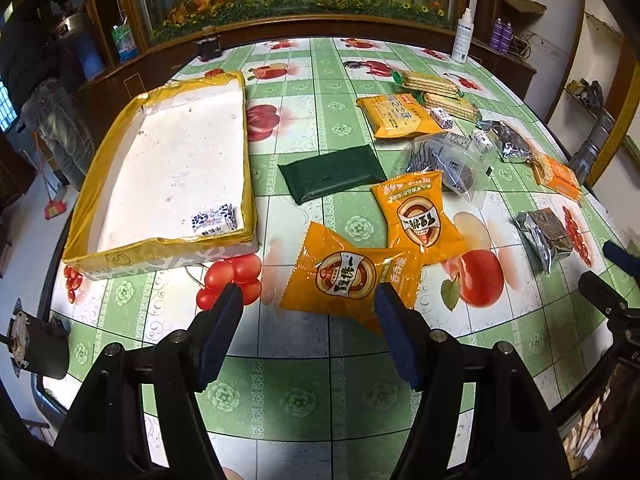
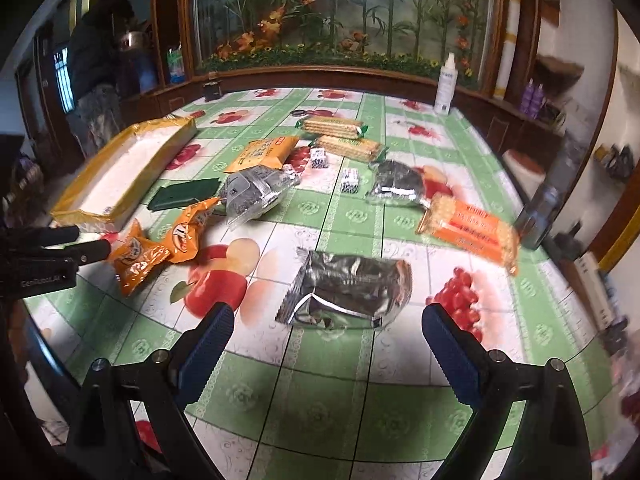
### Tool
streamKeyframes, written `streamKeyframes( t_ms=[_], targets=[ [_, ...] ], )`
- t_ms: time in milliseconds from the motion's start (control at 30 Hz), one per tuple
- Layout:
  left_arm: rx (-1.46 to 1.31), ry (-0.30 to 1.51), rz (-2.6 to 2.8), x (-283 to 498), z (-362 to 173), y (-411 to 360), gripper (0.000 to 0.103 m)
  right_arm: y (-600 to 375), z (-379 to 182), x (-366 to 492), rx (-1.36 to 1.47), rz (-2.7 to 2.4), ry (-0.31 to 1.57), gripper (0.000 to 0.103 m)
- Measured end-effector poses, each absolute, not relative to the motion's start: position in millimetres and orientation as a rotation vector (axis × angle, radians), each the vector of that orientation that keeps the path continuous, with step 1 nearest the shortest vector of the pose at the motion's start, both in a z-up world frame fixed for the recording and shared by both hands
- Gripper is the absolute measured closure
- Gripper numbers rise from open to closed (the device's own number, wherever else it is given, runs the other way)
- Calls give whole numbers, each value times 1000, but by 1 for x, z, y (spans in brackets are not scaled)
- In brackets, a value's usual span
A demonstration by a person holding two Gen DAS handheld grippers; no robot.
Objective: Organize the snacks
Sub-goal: 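Move right tool toward silver foil packet while left tool nears orange chip bag, then grasp silver foil packet with right tool while left tool grasps orange chip bag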
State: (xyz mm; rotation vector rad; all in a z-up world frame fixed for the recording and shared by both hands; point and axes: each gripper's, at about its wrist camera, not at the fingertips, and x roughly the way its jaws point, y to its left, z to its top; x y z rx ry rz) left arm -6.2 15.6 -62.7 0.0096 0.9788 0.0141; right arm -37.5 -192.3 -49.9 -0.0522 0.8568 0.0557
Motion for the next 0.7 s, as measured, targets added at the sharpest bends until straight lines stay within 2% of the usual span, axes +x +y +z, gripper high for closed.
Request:
streamKeyframes(
  t_ms=[200, 533, 700],
  targets=[
    [-79, 1004, -86, 1, -73, 28, 36, -239, -74, -43, 177, 114, 911, 7],
    [-102, 1026, -181, 22, -82, 15, 36, -212, -82, 0, 112, 63, 944, 7],
    [-13, 1055, -257, 24, -91, -6, 36, -209, -85, 14, 132, 71, 965, 7]
  ],
)
